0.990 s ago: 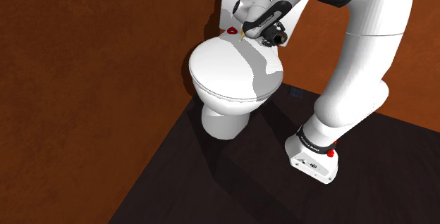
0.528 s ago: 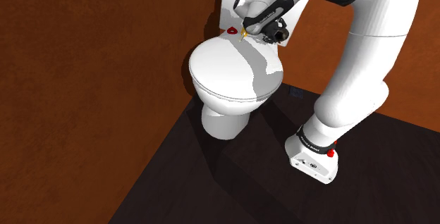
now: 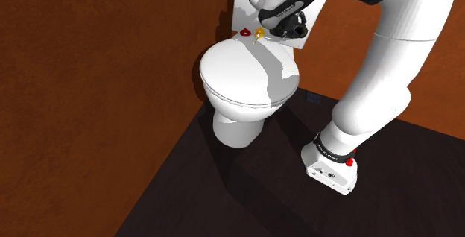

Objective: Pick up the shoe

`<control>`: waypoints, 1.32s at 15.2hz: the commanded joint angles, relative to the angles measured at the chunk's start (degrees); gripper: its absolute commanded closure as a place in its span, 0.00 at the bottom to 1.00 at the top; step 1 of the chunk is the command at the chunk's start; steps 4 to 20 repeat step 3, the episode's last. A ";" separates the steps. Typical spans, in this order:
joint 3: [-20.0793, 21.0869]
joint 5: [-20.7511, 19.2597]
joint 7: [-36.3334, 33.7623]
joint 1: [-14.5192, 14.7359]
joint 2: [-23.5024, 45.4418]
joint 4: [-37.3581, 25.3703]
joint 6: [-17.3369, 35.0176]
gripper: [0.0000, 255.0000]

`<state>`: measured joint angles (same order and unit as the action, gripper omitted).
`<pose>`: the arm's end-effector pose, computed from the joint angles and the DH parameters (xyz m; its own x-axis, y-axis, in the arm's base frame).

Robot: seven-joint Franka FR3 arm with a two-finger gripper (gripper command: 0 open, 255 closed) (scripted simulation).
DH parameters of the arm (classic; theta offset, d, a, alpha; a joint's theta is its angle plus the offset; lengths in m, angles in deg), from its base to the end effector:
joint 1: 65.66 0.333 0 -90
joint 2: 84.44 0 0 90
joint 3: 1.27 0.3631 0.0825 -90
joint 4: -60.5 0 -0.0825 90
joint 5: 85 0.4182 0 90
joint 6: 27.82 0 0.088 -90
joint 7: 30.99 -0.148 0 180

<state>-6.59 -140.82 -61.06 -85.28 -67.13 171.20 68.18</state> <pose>0.4979 -0.3545 0.3420 0.7884 -0.5949 -0.1564 -0.1850 -0.4718 0.8621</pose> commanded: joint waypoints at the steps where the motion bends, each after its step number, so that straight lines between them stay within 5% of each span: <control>1: 0.21 -0.07 0.91 0.24 -0.81 -0.87 -0.24 1.00; 20: 0.29 -0.08 0.97 0.17 -0.87 -0.90 -0.31 1.00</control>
